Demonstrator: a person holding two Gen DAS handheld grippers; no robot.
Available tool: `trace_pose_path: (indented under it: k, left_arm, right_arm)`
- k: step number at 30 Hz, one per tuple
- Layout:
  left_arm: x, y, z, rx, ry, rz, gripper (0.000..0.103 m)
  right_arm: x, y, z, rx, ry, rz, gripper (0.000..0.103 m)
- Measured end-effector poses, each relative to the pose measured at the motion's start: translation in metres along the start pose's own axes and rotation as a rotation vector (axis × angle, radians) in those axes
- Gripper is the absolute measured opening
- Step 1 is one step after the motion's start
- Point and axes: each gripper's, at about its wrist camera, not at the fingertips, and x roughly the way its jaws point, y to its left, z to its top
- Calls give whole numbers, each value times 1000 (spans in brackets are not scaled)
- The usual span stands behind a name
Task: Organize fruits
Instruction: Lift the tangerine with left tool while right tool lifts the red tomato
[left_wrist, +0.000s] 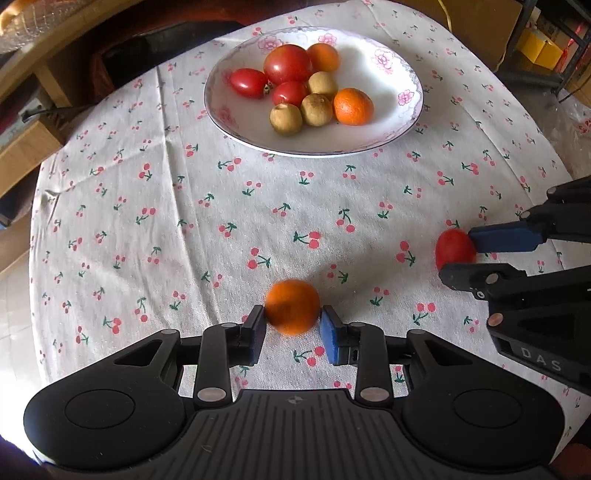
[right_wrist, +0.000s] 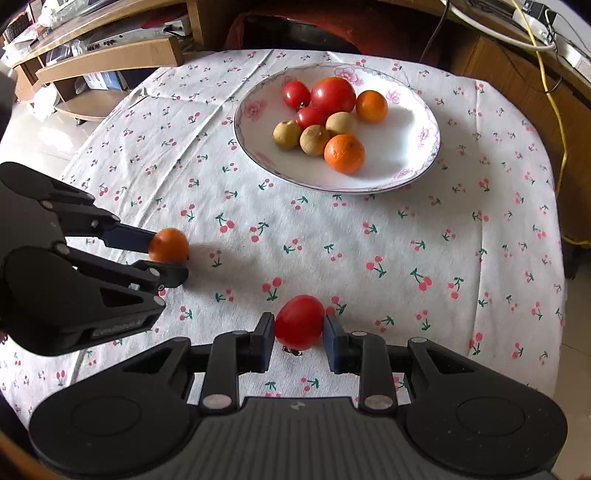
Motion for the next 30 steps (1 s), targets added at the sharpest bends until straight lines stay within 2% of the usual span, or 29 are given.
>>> trace_pose_path:
  k: [4, 9, 13, 16, 24, 27, 30]
  left_arm:
    - [-1, -1, 2, 5, -7, 3, 42]
    - [0, -1, 8, 1, -19, -2, 53]
    - [0, 0, 11, 8, -24, -3, 56]
    - [3, 2, 10, -2, -18, 5, 56]
    - [1, -3, 10, 11, -19, -3, 50]
    - [0, -4, 9, 19, -22, 2, 45]
    - [-1, -4, 10, 20, -27, 11, 40]
  right_arm:
    - [1, -4, 2, 23, 3, 18, 30]
    - [0, -12, 5, 42, 3, 33, 32]
    - [-1, -19, 4, 57, 3, 42, 37]
    - [1, -19, 3, 59, 7, 51, 38]
    - [6, -15, 2, 54, 11, 55, 37]
    - [5, -10, 1, 32, 10, 56, 31]
    - [5, -4, 0, 11, 1, 42, 30]
